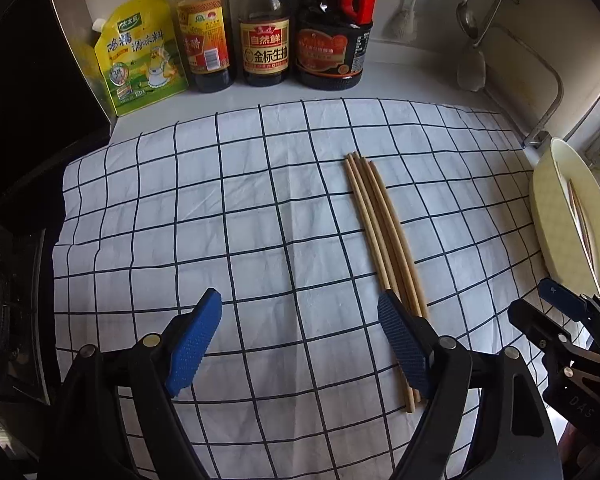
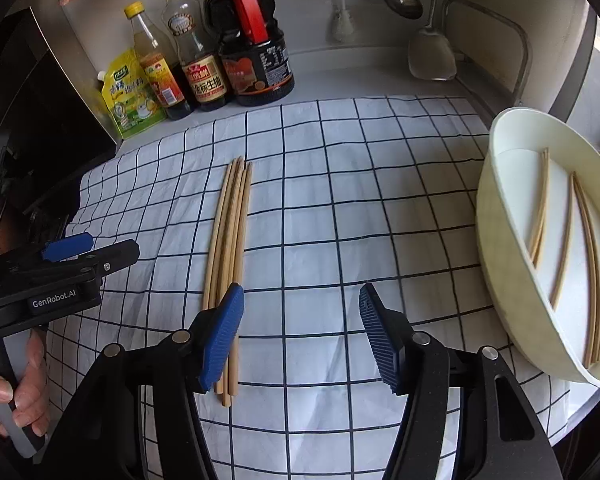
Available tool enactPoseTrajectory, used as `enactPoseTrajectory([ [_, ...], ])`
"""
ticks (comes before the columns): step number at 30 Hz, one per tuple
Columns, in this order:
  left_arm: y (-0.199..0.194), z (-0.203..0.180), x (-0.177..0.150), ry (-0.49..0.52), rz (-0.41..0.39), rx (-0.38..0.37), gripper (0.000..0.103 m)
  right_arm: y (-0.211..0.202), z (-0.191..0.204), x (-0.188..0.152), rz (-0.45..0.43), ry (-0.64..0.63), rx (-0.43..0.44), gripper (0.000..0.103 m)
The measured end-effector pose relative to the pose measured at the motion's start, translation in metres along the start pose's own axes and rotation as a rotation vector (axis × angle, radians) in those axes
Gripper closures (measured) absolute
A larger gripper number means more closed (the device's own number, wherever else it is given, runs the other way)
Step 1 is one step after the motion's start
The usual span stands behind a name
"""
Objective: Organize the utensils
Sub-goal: 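Withdraw both open tools from the basin back to the chopstick bundle, then lower both tools to the bundle and separate single chopsticks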
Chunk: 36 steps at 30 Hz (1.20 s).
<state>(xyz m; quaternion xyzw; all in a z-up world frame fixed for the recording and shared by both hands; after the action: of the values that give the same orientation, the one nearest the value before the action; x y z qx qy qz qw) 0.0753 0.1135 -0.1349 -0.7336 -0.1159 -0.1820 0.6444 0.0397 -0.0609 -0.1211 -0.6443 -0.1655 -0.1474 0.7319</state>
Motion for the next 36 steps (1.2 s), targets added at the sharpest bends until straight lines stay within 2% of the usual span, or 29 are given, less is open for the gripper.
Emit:
enactPoseTrajectory([
  [7, 0.016, 0.006, -0.005, -0.004, 0.019, 0.003, 0.024, 0.031, 0.015, -0.007, 0.059, -0.042, -0.012, 0.043],
  [17, 0.026, 0.011, -0.007, -0.01, 0.036, 0.003, 0.024, 0.054, 0.026, -0.01, 0.092, -0.078, -0.03, 0.043],
  [36, 0.034, 0.012, -0.005, -0.019, 0.051, -0.004, 0.024, 0.062, 0.036, -0.008, 0.107, -0.141, -0.067, 0.043],
])
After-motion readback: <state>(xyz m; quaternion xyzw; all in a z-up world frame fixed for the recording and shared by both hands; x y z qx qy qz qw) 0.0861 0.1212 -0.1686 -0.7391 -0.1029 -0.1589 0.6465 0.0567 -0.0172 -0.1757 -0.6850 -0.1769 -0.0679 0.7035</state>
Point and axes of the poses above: each gripper's, at about its wrist camera, not at the fingertips, and y roughly the way its jaws point, z to its left, x to its top, the point moved 5 cm from there along y, roughly the way its jaws point, and after that the axes turned 4 degrees about -x, right-handed, at the moved point
